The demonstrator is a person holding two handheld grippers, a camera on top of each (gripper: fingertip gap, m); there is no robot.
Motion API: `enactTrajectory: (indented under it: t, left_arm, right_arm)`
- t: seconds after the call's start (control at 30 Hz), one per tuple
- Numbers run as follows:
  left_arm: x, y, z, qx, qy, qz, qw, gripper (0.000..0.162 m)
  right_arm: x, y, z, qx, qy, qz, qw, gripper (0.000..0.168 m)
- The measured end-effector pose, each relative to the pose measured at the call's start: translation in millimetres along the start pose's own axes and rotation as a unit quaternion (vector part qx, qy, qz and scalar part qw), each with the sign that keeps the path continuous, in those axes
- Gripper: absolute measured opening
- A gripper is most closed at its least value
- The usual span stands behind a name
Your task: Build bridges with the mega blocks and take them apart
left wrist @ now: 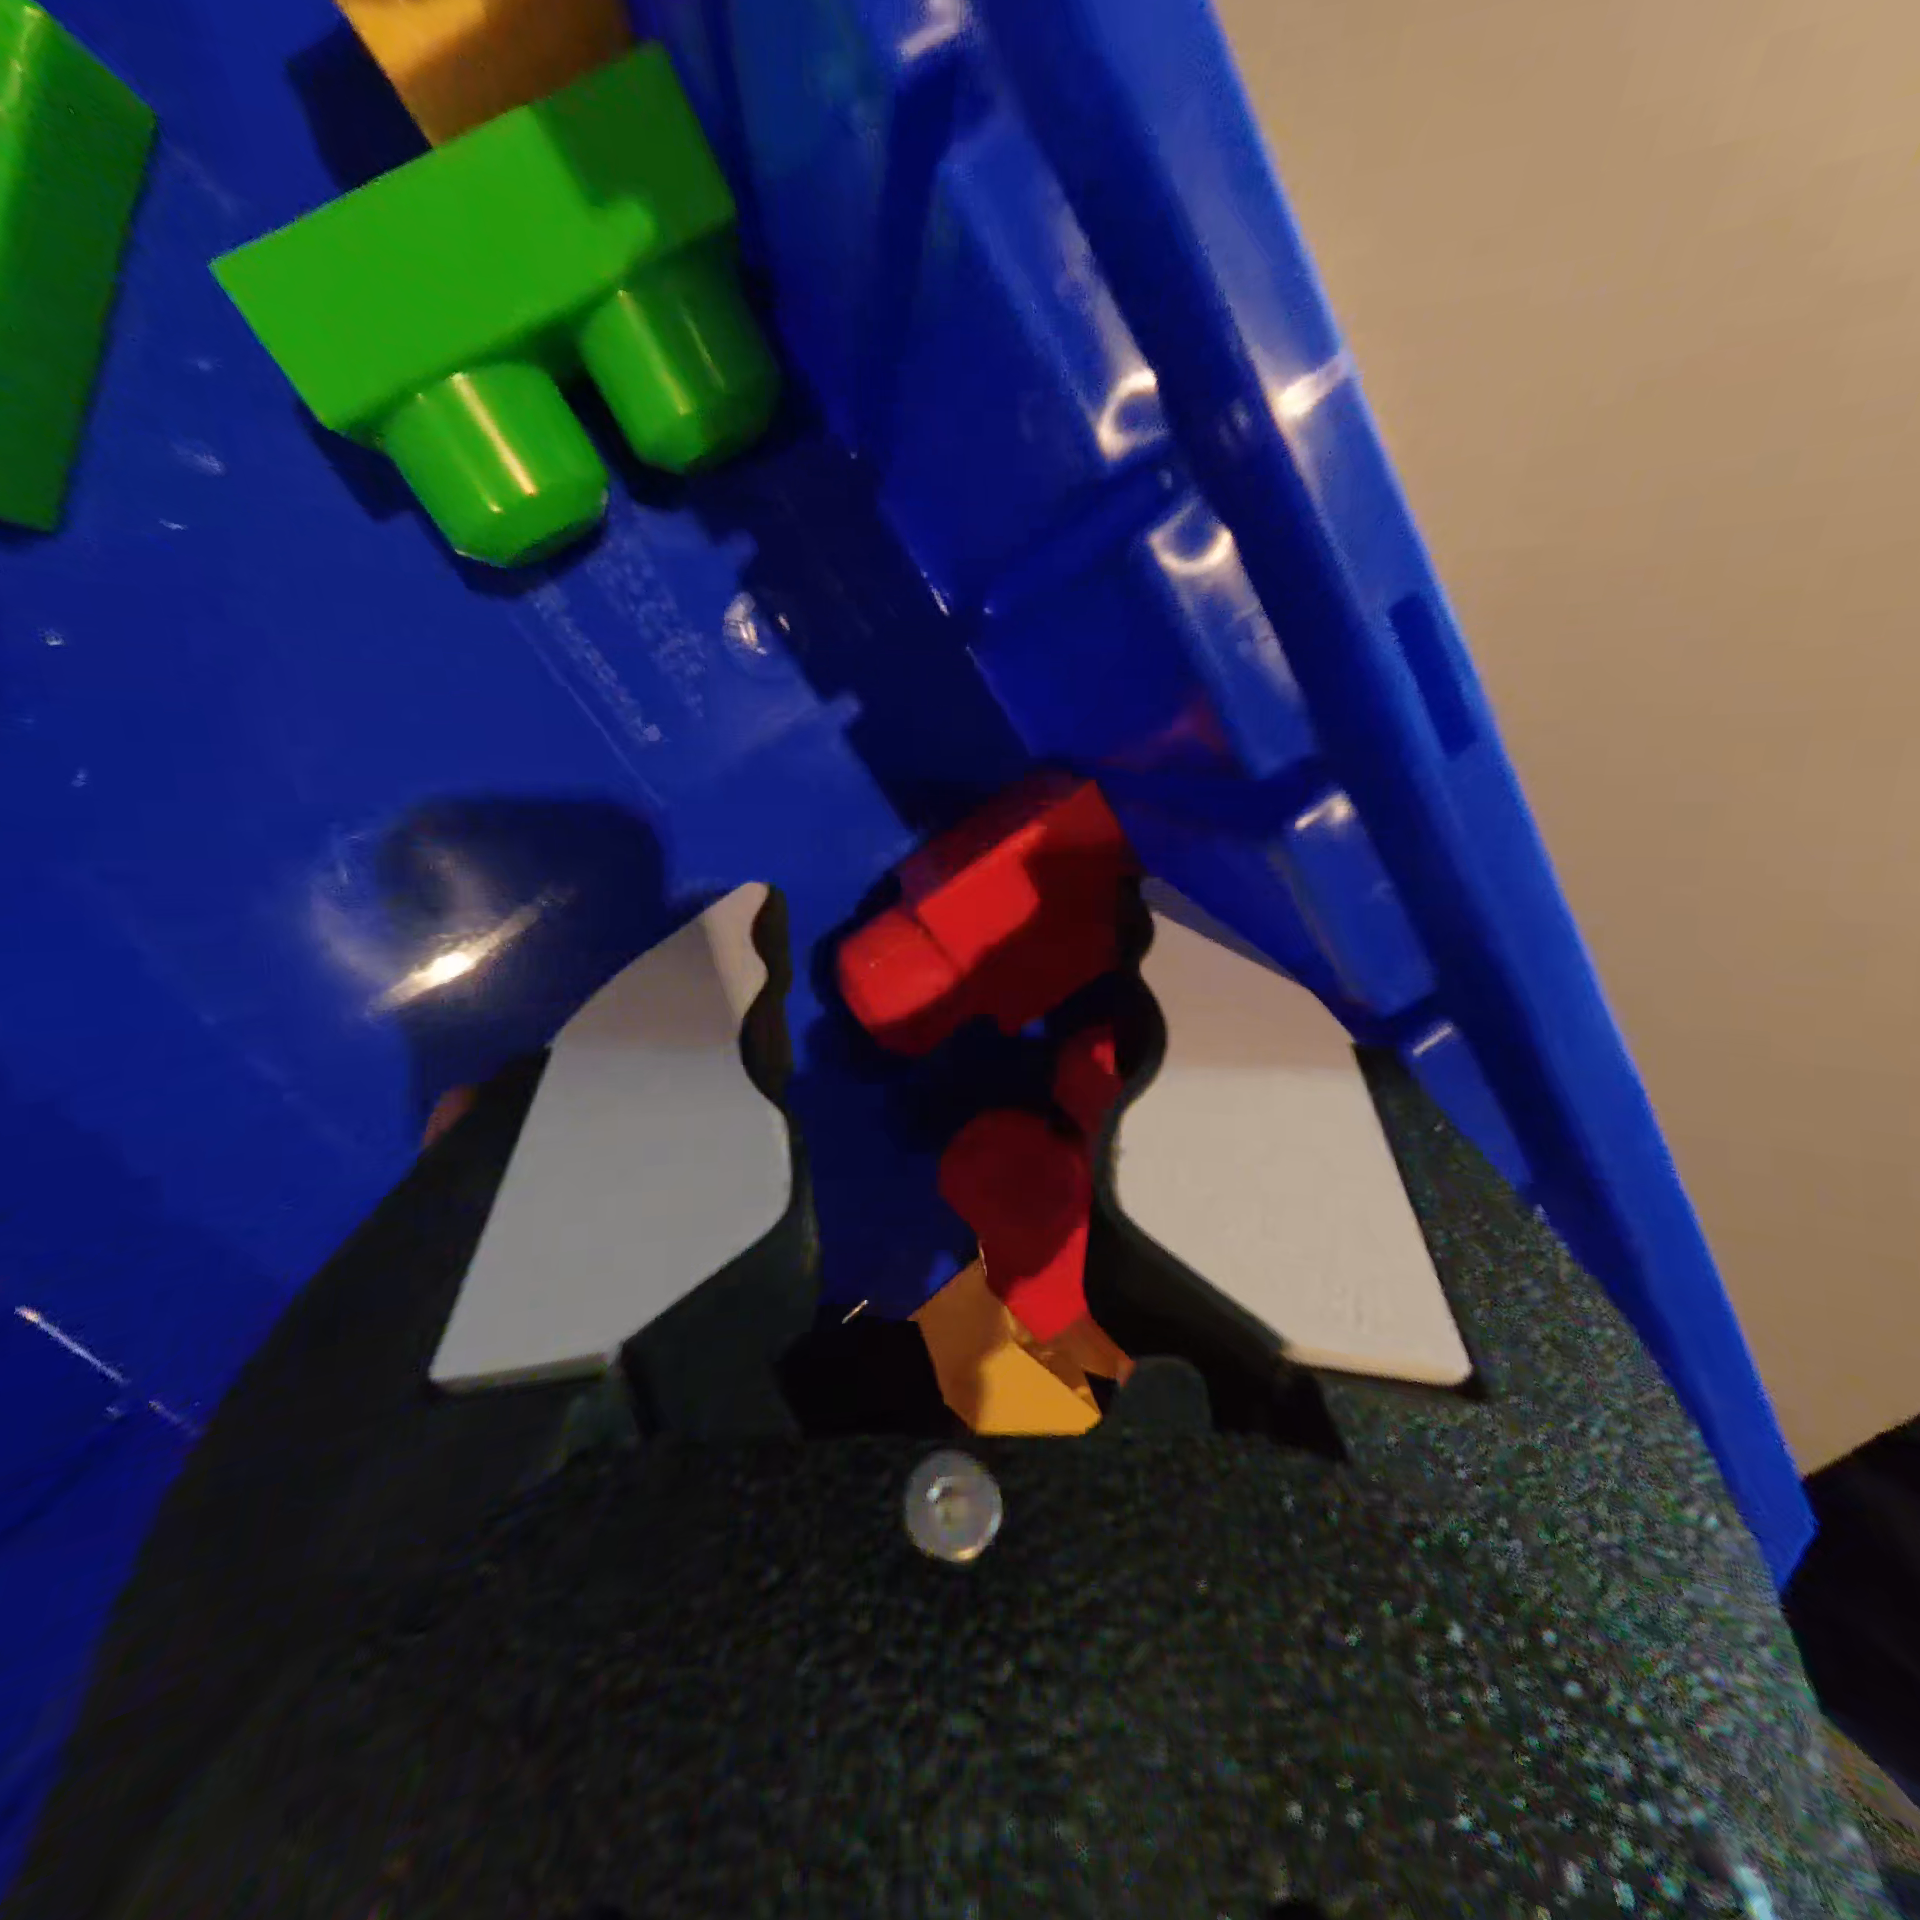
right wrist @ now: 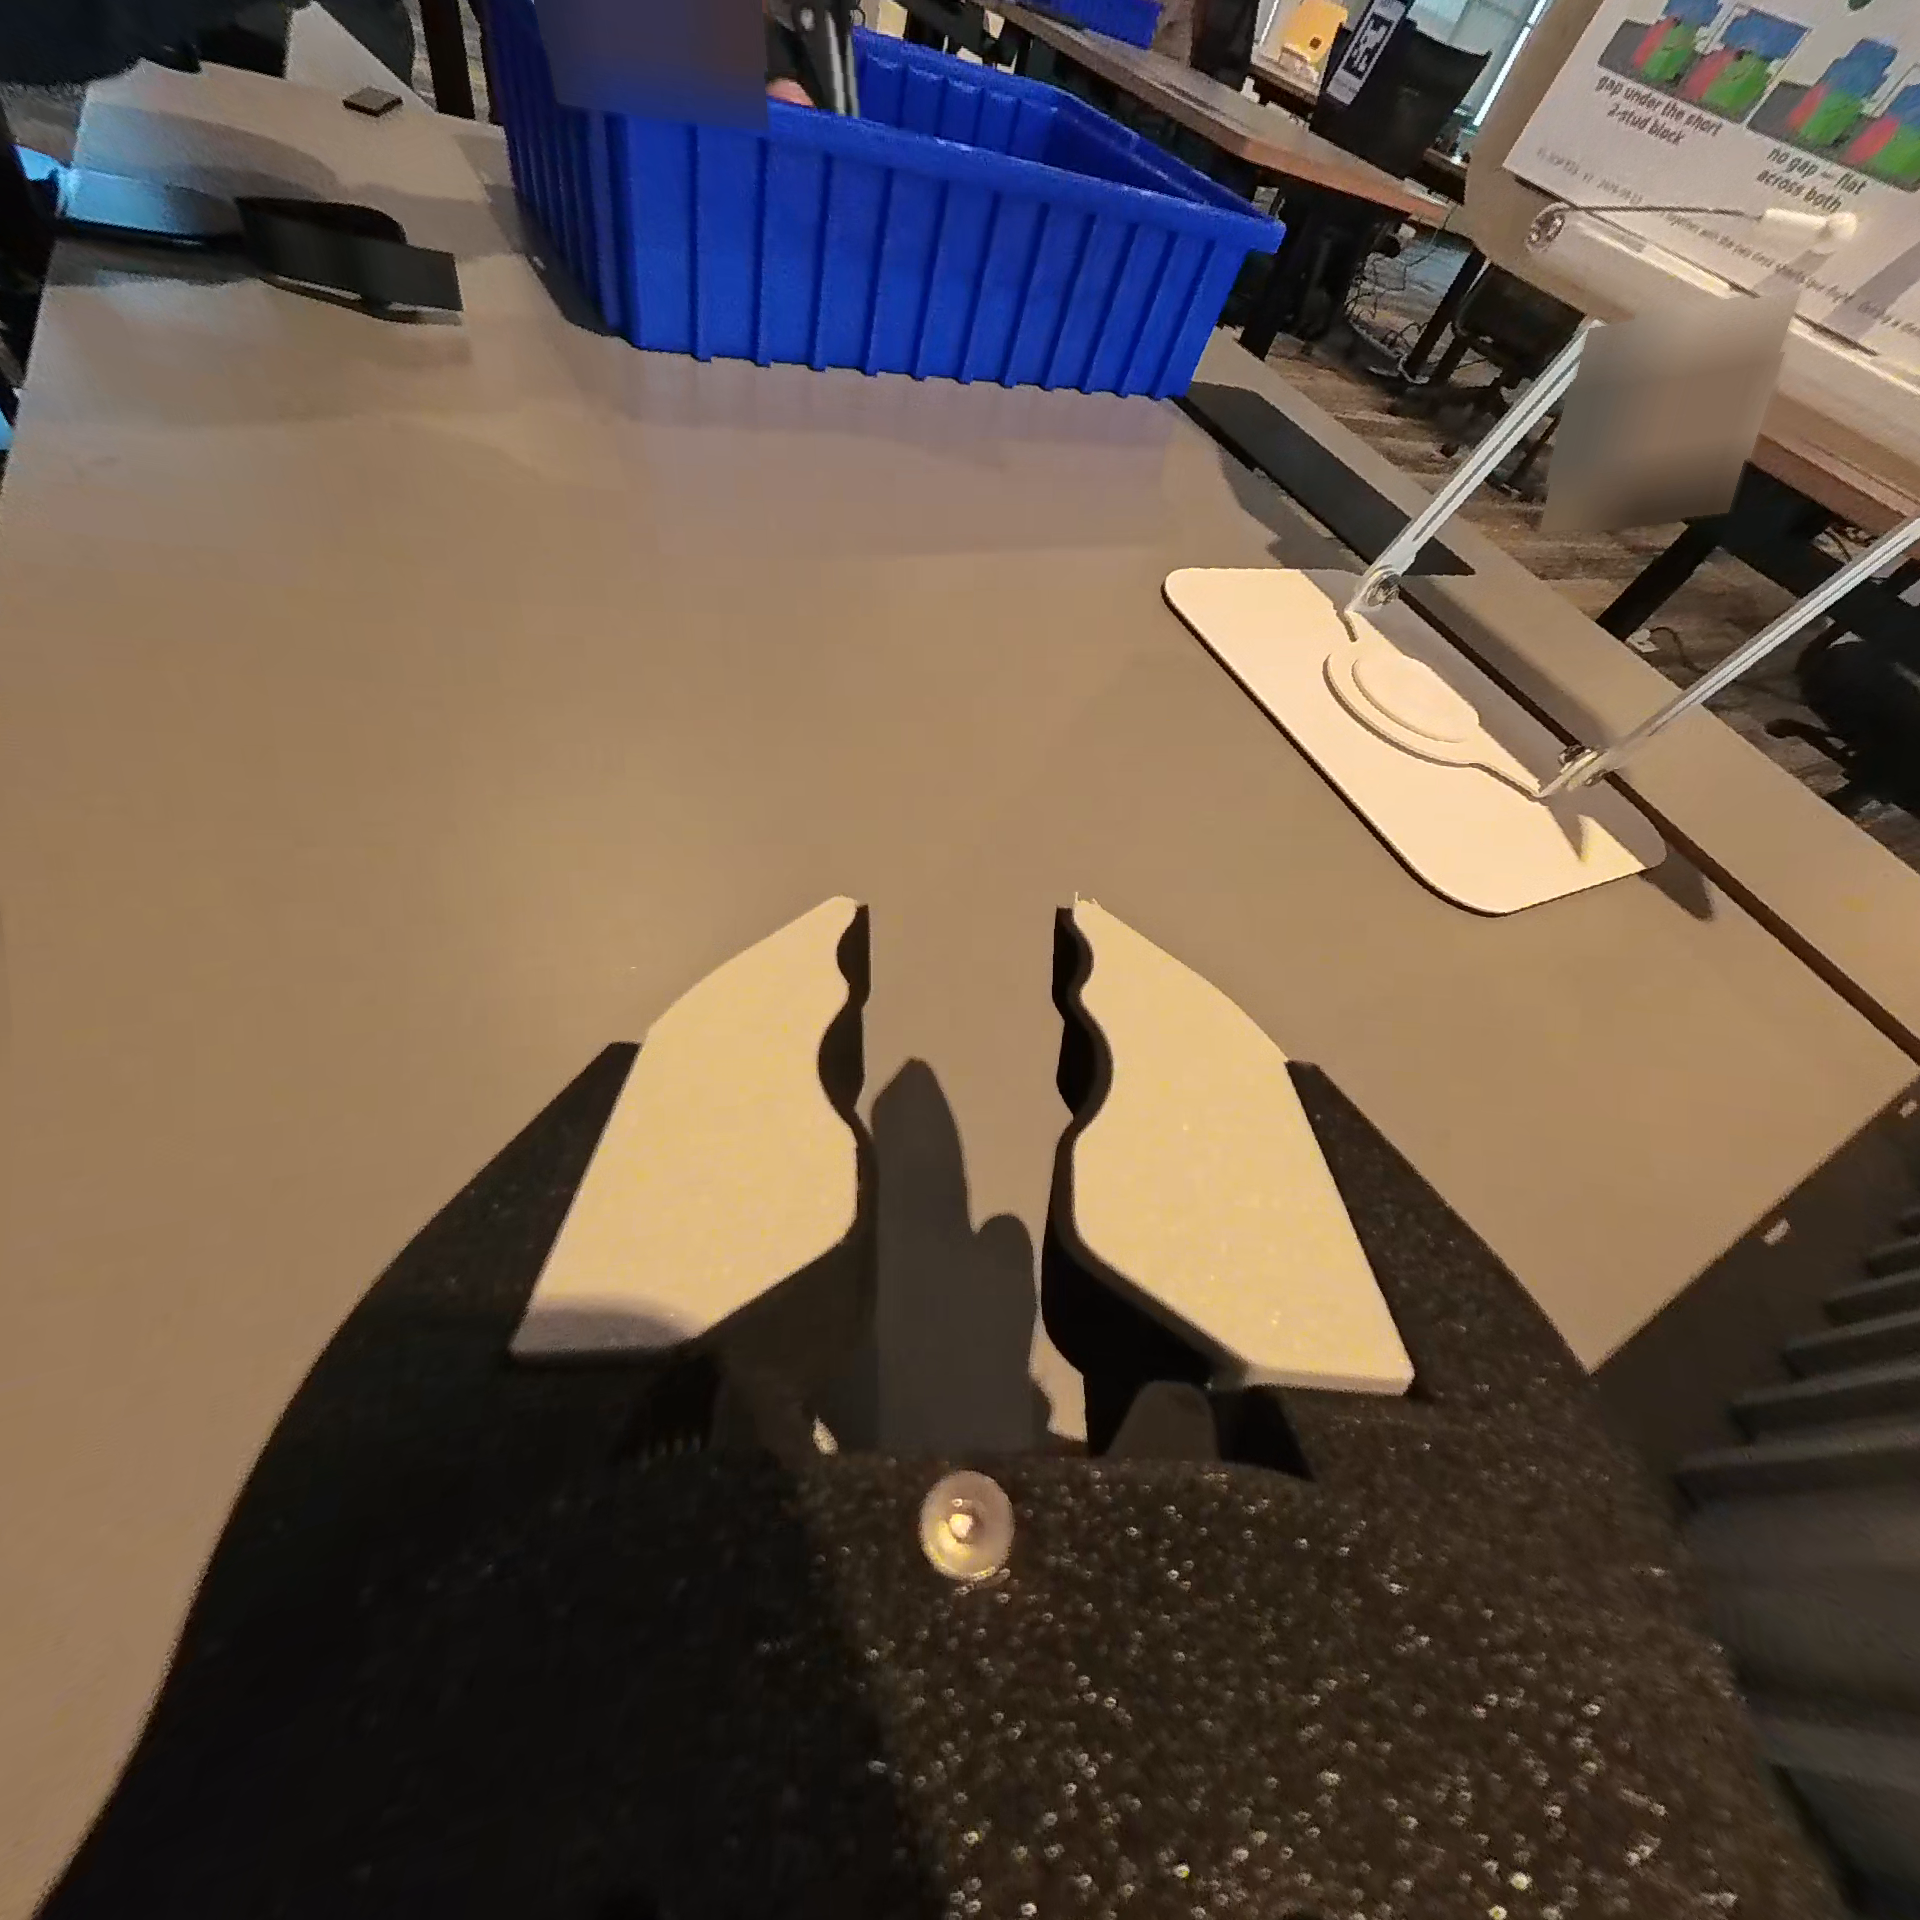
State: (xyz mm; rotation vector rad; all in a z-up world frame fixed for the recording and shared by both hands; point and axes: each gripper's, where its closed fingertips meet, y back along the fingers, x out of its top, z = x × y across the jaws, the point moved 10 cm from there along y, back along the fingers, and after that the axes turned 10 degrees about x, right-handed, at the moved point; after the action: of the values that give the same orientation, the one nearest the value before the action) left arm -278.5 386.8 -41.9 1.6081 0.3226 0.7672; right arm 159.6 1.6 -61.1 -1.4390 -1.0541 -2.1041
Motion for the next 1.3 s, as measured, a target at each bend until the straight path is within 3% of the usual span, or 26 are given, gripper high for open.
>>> enactTrajectory:
  t: [0.13,0.23,0.3,0.33,0.47,0.53,0.63,0.73,1.1,1.3]
  left_arm:
    - [-8.0,3.7,-3.0,-0.018,-0.012,-0.014,1.0,0.074]
    - [-9.7,7.4,-1.9,-0.056,-0.023,0.02,0.998,0.065]
    - [-15.3,-1.8,-1.4,-0.057,-0.035,-0.02,0.998,0.067]
    - [-19.4,-8.6,-0.9,-0.052,-0.05,-0.047,0.996,0.066]
    - [-17.0,-13.7,-4.9,-0.036,-0.064,-0.026,0.997,0.052]
    - [-17.8,-14.9,-3.8,-0.022,-0.097,-0.014,0.995,0.051]
    - [-15.9,-16.2,1.2,0.019,-0.19,0.017,0.981,0.064]
    - [-12.9,-15.9,1.6,0.075,-0.247,0.042,0.965,0.057]
    - [-16.2,-8.2,-6.2,0.129,-0.237,-0.01,0.963,0.042]
    - [-9.4,50.2,-5.9,0.189,-0.186,0.091,0.96,0.041]
  right_arm:
    - [-0.2,-0.5,-1.1,0.0,0.003,-0.003,1.0,0.034]
    - [0.1,-0.9,-2.0,0.003,0.003,-0.003,1.0,0.034]
    - [1.1,-1.1,-2.6,0.008,0.001,0.003,1.0,0.034]
    - [1.5,-1.4,-2.8,0.011,0.0,0.006,1.0,0.034]
    - [1.6,-2.0,-4.1,0.013,-0.002,0.007,1.0,0.033]
    - [1.2,-3.0,-4.8,0.016,-0.002,0.005,1.0,0.033]
    - [0.2,-4.9,-5.3,0.019,-0.001,-0.002,1.0,0.033]
    - [-0.3,-6.6,-5.9,0.022,0.0,-0.007,1.0,0.033]
    - [-0.2,-5.5,-5.8,0.019,0.001,-0.004,1.0,0.033]
    - [0.1,-4.8,-4.8,0.018,-0.003,0.002,1.0,0.032]
